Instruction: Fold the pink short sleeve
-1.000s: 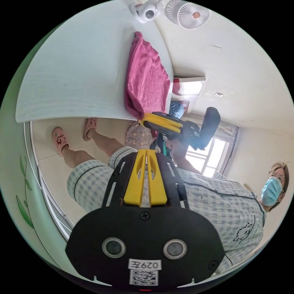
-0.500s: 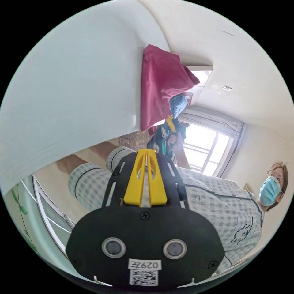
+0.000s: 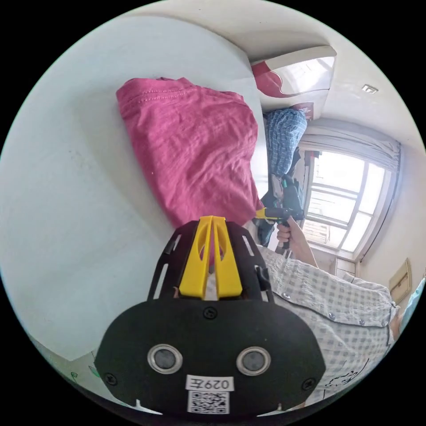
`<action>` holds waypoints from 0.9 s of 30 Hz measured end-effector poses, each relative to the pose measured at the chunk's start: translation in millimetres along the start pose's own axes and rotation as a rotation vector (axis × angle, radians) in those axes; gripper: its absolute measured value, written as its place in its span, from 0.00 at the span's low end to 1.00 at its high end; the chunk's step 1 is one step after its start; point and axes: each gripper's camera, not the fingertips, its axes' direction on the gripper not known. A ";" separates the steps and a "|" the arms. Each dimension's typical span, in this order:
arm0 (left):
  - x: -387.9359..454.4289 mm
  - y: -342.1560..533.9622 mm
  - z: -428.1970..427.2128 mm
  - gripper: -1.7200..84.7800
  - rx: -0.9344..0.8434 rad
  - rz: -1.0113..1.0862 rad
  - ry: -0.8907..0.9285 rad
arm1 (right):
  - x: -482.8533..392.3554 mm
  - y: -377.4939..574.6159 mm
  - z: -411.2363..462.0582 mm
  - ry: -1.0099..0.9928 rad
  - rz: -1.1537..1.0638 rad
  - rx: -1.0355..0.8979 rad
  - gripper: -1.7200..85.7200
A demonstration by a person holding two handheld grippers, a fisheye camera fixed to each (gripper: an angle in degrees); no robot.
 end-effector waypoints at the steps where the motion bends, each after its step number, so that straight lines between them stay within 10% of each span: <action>1: 6.3 -16.7 8.7 0.01 -0.035 -0.010 -0.052 | -6.5 -2.6 -9.7 0.071 0.004 -0.039 0.02; 18: 94.4 -133.4 0.5 0.01 0.088 0.040 -0.157 | -156.3 -100.3 -2.6 0.707 -0.507 -0.080 0.01; 27: 164.0 -91.6 109.5 0.15 -0.019 0.085 -0.466 | -143.0 -84.5 -33.5 0.467 -0.437 -0.130 0.01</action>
